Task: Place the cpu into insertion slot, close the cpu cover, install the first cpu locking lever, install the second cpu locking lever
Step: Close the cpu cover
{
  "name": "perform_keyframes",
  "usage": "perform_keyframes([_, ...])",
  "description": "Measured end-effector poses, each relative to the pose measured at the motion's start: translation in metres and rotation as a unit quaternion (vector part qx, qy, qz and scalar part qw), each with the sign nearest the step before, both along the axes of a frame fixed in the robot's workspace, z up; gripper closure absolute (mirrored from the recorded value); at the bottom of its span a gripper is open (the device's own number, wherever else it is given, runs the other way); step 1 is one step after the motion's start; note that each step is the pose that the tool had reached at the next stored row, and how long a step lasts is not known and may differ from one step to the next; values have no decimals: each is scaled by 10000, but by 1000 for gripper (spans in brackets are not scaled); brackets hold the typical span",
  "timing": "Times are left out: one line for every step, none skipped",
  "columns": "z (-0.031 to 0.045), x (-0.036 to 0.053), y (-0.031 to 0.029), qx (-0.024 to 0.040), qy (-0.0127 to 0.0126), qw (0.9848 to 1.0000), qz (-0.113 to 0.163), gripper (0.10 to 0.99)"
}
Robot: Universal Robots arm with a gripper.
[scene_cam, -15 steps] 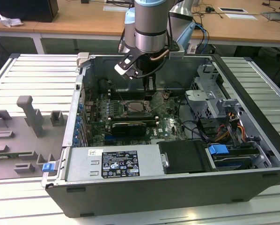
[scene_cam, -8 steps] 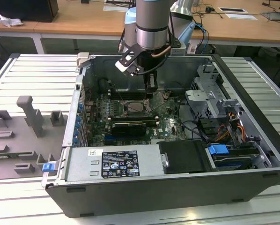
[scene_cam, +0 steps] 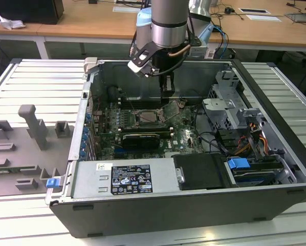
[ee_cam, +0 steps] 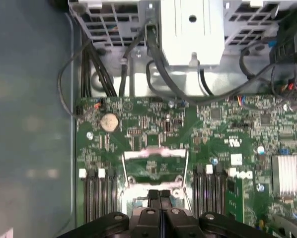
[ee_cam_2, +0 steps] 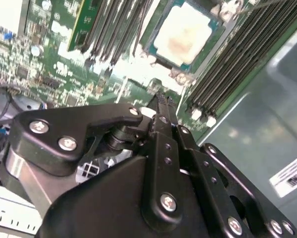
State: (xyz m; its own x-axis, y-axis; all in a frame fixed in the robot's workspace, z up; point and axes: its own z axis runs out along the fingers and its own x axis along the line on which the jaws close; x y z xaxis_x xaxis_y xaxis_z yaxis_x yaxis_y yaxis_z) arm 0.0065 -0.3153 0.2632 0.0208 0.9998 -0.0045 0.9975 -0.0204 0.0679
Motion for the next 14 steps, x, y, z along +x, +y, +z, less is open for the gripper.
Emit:
perform_keyframes([-1, 42, -2, 1, 2, 10000, 1, 980])
perform_keyframes([-2, 61, -4, 1, 3, 10000, -7, 980])
perform_keyframes([-3, 71, -5, 2, 3, 10000, -9, 980])
perform_keyframes([-3, 104, -6, 0, 3, 10000, -13, 980])
perform_keyframes([-5, 131, -6, 1, 3, 10000, -12, 980])
perform_keyframes([-13, 156, -5, 2, 3, 10000, 4, 980])
perform_keyframes([-21, 184, -4, 1, 3, 10000, 52, 980])
perform_keyframes([-26, 200, -3, 1, 3, 10000, 87, 980])
perform_keyframes([-31, 214, -3, 1, 4, 9999, 134, 980])
perform_keyframes([-37, 240, -3, 0, 4, 9998, 190, 980])
perform_keyframes([-42, 270, -3, 0, 5, 9998, 210, 980])
perform_keyframes([-46, 302, -3, 1, 6, 9998, 217, 980])
perform_keyframes([-51, 363, 2, 1, 8, 9997, 224, 980])
perform_keyframes([-55, 412, 6, 0, 9, 9997, 229, 980])
